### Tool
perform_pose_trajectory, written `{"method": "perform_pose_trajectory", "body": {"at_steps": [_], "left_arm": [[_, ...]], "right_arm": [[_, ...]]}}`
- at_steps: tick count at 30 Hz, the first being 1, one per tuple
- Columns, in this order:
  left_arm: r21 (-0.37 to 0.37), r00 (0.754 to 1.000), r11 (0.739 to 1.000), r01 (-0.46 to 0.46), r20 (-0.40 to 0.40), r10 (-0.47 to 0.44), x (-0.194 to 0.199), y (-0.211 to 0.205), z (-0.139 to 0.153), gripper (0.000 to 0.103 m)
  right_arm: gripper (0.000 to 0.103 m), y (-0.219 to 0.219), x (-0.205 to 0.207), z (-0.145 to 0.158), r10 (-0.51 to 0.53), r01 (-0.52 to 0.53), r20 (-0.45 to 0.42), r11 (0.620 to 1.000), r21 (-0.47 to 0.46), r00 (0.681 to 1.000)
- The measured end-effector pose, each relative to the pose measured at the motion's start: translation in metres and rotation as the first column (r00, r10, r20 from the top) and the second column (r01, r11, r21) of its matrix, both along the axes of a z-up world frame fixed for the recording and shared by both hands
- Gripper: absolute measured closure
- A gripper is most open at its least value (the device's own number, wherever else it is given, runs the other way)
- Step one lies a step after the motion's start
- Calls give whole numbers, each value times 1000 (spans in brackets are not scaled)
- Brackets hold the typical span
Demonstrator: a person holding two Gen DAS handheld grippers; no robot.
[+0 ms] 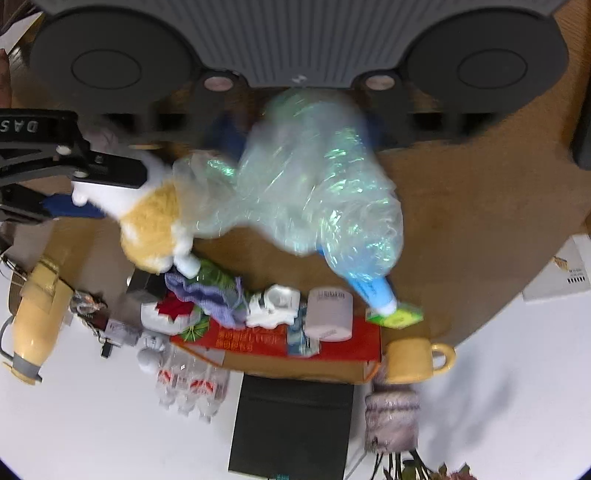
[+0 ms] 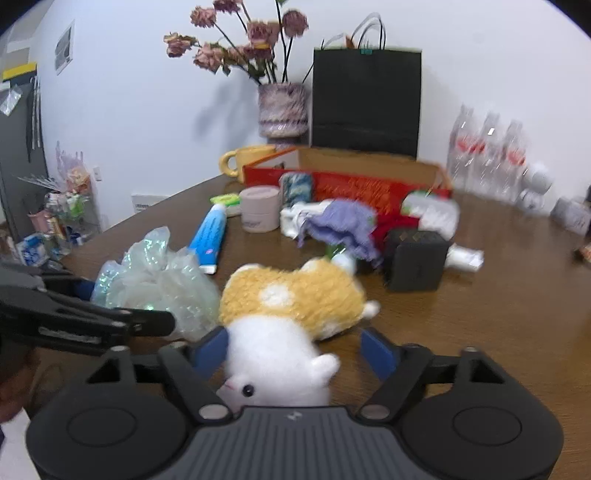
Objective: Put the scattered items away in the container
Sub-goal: 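Grasp the iridescent bag with the left tool while the right tool grasps the plush sheep, then carry bag and sheep over the cardboard box and open both tools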
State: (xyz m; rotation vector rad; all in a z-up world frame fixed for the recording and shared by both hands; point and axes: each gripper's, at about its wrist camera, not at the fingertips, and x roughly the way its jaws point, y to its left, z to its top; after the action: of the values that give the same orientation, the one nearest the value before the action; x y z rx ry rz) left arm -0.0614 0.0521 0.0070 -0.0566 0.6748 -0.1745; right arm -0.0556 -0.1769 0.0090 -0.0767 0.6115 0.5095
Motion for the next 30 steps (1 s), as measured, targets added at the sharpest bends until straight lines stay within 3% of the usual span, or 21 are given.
{"method": "perform_pose_trajectory", "body": {"at_steps": [1,5,10,13,16,18,23,30], "left_arm": [[-3,1000,1000,10,2,-10,-1,1,0,89],[-26,997,999,47,56,-45,-16,0,19,95],[-13,962,991,131,243,-124,-21,-10,85,95],[72,941,984,162,290,-176,9,-27,112,95],[129,937,982,135,306,-169,60,-41,134,95],[135,944,985,107,296,-143,97,-46,143,95],[45,982,995,89,162,-95,191,-36,143,95],[7,997,997,77,-23,-77,313,-19,116,95]], "right_arm": [[55,1,0,-2,11,-11,-15,1000,11,1000],[60,8,-8,2,13,-13,6,999,-35,1000],[61,-8,-24,50,-10,8,152,1000,14,988],[60,-21,-14,82,-19,18,237,1000,5,971],[60,-31,21,107,-56,59,284,998,1,957],[60,-34,52,117,-89,90,274,996,11,957],[60,-37,135,126,-136,126,191,990,66,972],[59,-23,264,109,-131,131,-7,988,83,991]]}}
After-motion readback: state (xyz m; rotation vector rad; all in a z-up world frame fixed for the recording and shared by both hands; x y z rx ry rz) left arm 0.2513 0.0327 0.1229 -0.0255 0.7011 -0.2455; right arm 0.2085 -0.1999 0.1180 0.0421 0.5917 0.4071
